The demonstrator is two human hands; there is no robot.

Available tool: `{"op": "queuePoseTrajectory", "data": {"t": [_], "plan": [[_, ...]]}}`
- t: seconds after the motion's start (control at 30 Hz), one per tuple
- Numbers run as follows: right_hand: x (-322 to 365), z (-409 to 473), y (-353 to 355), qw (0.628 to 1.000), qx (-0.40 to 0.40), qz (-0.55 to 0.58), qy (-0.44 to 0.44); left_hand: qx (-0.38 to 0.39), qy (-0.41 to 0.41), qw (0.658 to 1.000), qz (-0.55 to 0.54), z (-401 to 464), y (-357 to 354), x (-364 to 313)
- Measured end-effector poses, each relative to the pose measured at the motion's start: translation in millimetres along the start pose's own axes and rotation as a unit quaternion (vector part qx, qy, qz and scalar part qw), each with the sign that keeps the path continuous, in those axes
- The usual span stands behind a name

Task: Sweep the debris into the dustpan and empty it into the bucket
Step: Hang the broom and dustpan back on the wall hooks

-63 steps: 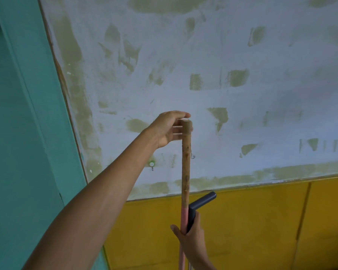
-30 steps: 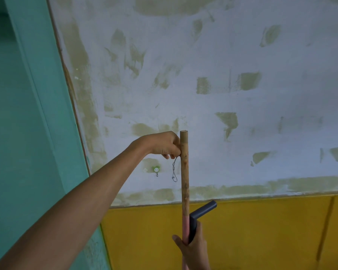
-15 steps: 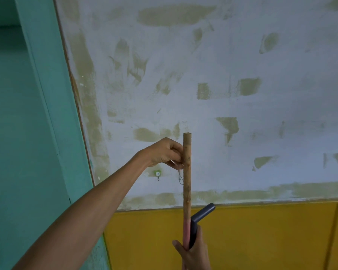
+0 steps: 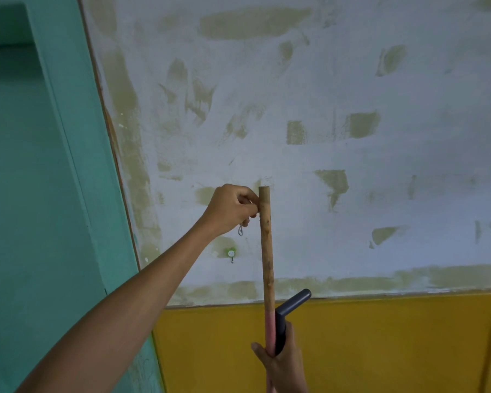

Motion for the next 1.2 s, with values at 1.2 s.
{"op": "queuePoseTrajectory", "data": {"t": [1.2], "plan": [[44.1,40.0,39.6,0.975,0.084,-0.193,0.076,-0.18,-0.211,0.912,0.302,-11.2,12.5,-33.3]]}}
Point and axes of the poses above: each hand's wrist, its own z-axis towards the middle knuckle, its own y-axis out of the back of the hand, x = y × z, the point moved 2 cm from there along z, towards the middle knuckle, and after that the axes turned 13 degrees about z, right-handed, at the moved point
